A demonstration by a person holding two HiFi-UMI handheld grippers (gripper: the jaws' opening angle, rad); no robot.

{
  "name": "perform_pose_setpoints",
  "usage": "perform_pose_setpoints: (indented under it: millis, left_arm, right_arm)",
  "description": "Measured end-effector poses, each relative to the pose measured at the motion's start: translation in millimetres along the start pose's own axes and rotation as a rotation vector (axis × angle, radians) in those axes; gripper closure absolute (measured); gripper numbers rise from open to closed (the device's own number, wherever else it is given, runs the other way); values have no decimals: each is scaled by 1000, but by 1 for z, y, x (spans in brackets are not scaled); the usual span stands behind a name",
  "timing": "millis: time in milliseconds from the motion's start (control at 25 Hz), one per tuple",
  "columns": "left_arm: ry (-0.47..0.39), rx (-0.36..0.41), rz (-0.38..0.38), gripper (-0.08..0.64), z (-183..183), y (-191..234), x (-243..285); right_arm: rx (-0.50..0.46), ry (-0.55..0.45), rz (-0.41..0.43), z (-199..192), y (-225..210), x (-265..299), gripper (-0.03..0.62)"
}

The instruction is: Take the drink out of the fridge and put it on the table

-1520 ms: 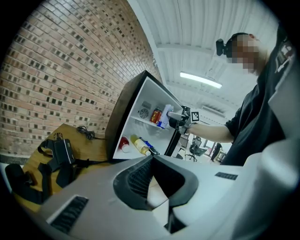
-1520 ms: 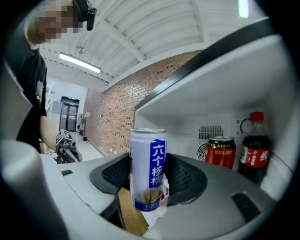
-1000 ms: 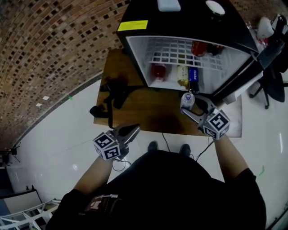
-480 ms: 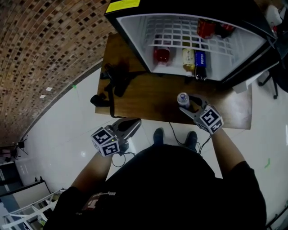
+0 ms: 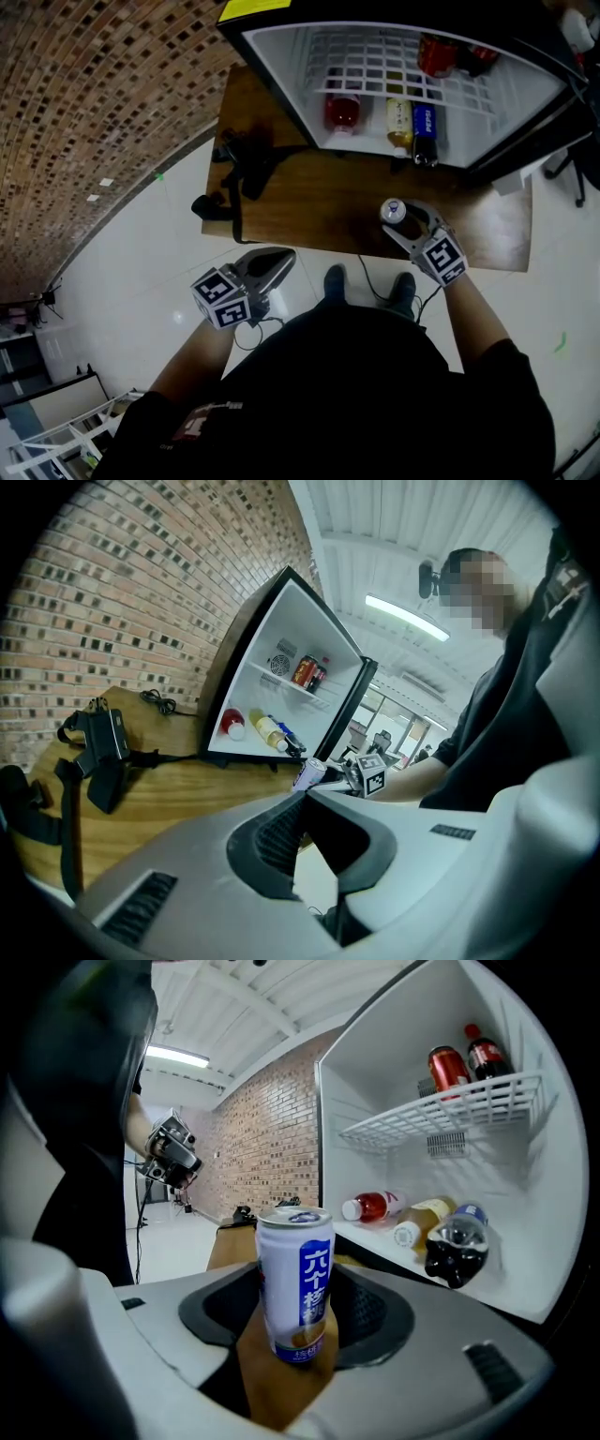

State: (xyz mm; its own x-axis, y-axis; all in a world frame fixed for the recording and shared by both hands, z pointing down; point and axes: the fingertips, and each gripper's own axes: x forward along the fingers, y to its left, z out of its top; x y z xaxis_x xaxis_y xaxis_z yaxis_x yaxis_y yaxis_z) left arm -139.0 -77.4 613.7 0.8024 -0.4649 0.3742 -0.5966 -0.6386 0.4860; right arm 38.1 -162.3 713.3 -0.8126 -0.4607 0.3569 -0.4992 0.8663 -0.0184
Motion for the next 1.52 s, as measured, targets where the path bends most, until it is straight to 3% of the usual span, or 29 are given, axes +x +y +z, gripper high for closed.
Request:
perform_pose_setpoints:
  millis: [200,320,360,440,600,720,960,1280,1520]
  left_arm:
    - [-8,4,-4,568,1,1,1]
    - [-28,-2,-15,568,10,-5,6]
    - [-36,0,-18,568,12,-6,9]
    - [-50,10,-25,568,17,-9,12]
    - [-72,28,-47,568,22,-17,18]
    - [-101,37,-58,568,31,-21,26]
    - [-151,29,-73,568,42,-31,40]
    - [-169,55,-91,568,54,-37,46]
    - [-169,72,-78,568,57,-31,42]
  right_arm:
    - [-30,41,-3,-2,1,-4,318]
    - [-25,64,3,3,3,-11,213]
    - [-14,69,2,3,3,-18,212]
    - [44,76,-9,0,1,-39,212]
    - [261,65,-68,-10,-7,-105,214]
    - [330,63,-73,-10,-3,-151,281]
    - [508,-82,-153,19,-11,-207,600]
    - [478,-163,-139,55,-26,-219,600]
    - [399,-127,-108,60,-28,-205,601]
